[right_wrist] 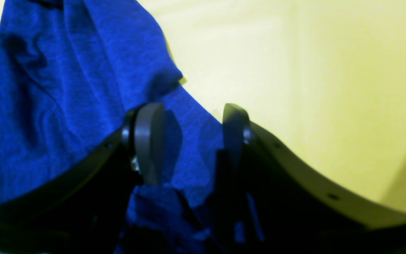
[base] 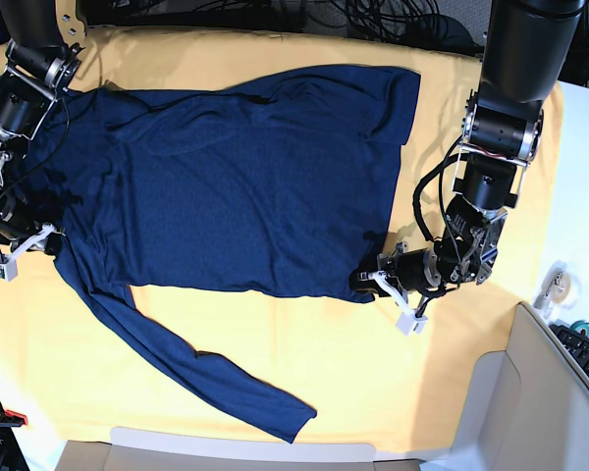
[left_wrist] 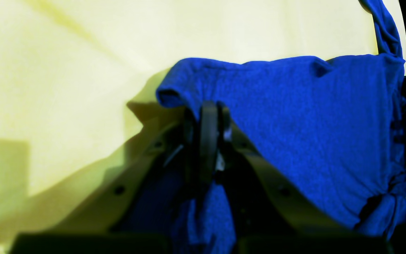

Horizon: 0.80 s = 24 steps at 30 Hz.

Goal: Fold the T-shirt properly
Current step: 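Grasp the hem edge of the navy shirt with both grippers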

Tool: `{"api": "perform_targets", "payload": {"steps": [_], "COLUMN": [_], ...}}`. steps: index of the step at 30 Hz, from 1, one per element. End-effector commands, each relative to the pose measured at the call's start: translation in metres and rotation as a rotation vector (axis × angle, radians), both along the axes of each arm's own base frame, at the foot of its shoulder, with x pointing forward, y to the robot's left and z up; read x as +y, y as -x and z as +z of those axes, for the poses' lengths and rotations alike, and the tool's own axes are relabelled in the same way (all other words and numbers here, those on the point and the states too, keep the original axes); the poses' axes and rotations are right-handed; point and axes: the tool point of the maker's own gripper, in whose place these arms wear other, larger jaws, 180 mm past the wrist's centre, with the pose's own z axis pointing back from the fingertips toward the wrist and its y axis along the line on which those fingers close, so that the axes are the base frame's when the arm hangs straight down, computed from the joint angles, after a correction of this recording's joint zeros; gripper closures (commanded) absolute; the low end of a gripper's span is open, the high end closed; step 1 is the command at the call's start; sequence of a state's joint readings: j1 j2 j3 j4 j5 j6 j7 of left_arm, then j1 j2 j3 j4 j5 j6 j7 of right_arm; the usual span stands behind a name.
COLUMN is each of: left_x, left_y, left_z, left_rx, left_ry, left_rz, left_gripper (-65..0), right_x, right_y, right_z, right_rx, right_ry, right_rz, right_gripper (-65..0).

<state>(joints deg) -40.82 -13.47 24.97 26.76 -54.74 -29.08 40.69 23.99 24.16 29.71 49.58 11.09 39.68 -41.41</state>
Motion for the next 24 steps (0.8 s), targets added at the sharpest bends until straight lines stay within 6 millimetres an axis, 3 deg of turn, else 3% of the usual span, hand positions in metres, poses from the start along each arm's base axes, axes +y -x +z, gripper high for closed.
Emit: {"api": "perform_targets", "payload": {"steps": [1,6,11,19,24], "left_x": [0.006,0.006,0.0,0.0,0.0], "left_y": [-0.004,-0.004,-0.009,-0.009,-0.008], "left_z": [0.004,0.004,0.015,0.014,0.013], "left_rx": [0.004,0.006,-0.029,-0.028,-0.026], "left_ry": [-0.042,-0.042,-0.039,-0.039,-0.039], "left_rz": [-0.011,-0.012,-0.034,-0.033,-0.033], "left_gripper": [0.0,0.0,0.0,0.0,0.0], "right_x": [-0.01,0.001,0.009,0.032,0.034], "right_y": [-0.007,-0.002,0.0,0.001,0.006], "right_z": [0.014,-0.007,-0.014,-0.027,-0.031], "right_rx": [-0.039,0.007,0.02,0.059,0.066], "right_ry": [0.006,-0.05,-0.063,-0.099,-0.097], "right_rz": [-0.01,-0.013,-0.007,0.019,0.022], "right_gripper": [-26.8,-26.8,-26.8,-26.8,-26.7]}}
